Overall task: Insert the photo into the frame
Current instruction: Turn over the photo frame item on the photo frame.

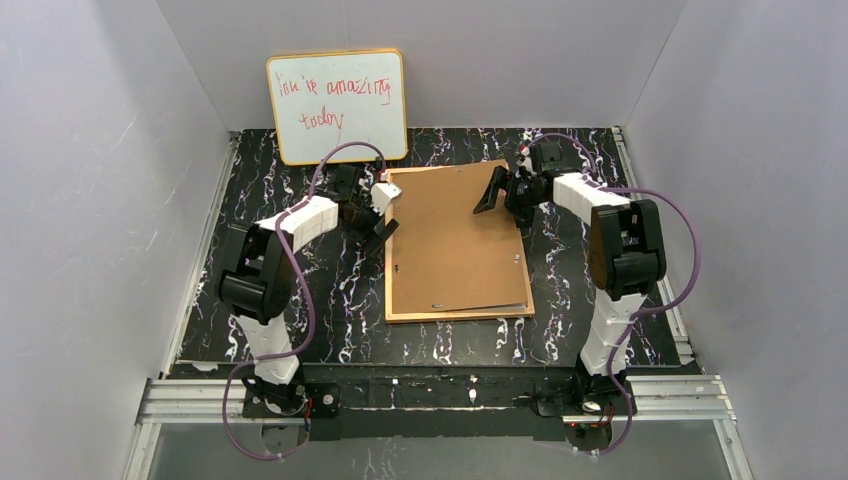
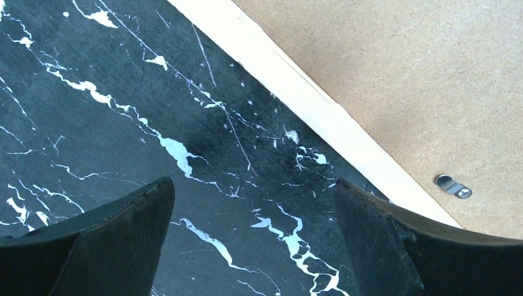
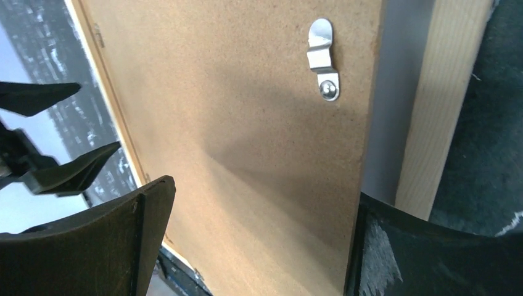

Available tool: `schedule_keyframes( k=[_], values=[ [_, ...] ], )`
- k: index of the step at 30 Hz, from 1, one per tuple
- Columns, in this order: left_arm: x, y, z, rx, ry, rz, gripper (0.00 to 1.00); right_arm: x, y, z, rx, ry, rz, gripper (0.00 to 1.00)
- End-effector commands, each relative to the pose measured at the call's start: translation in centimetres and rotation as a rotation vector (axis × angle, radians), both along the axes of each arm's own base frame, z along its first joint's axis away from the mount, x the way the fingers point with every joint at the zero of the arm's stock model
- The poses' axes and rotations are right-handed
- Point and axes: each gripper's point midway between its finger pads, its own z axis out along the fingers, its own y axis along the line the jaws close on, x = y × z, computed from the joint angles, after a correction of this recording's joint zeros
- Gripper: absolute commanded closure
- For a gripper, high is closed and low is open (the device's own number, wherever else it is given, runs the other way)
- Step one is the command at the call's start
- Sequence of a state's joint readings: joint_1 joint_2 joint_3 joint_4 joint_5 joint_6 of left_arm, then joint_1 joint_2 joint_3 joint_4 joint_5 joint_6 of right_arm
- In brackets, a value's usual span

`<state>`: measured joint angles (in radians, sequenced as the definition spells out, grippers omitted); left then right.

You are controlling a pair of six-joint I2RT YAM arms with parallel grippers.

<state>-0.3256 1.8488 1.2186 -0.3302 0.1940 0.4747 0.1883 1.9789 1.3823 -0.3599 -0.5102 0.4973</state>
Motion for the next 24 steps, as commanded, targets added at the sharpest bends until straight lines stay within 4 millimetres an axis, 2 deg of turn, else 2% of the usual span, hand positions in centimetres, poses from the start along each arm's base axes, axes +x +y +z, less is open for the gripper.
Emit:
schedule_keyframes(
  k=[1,5,10,16,24],
  values=[
    [0.1,0.3,2.9,-0.011,-0.048,-0.009,0.02,0.3,-0.9,3.1,-0.151,-0.074,-0.029,0.01],
    [0.1,0.6,3.3,-0.009,-0.048,-0.002,0.02,0.5,-1.0,4.0,-0.226,-0.095,-0.036,0.01],
    [0.1,0.8,3.8,-0.009,-0.051,-0.001,0.02,0.6,-0.7,5.1,-0.220,-0.113,-0.024,0.01],
    [0.0,1.2,3.8,0.002,-0.048,0.000,0.02,1.0,-1.6,6.0,-0.281,-0.133,-0.023,0.01],
    [0.3,1.4,4.1,-0.001,-0.049,0.011,0.02,1.3,-1.7,7.2,-0.306,-0.166,-0.011,0.01]
  ],
)
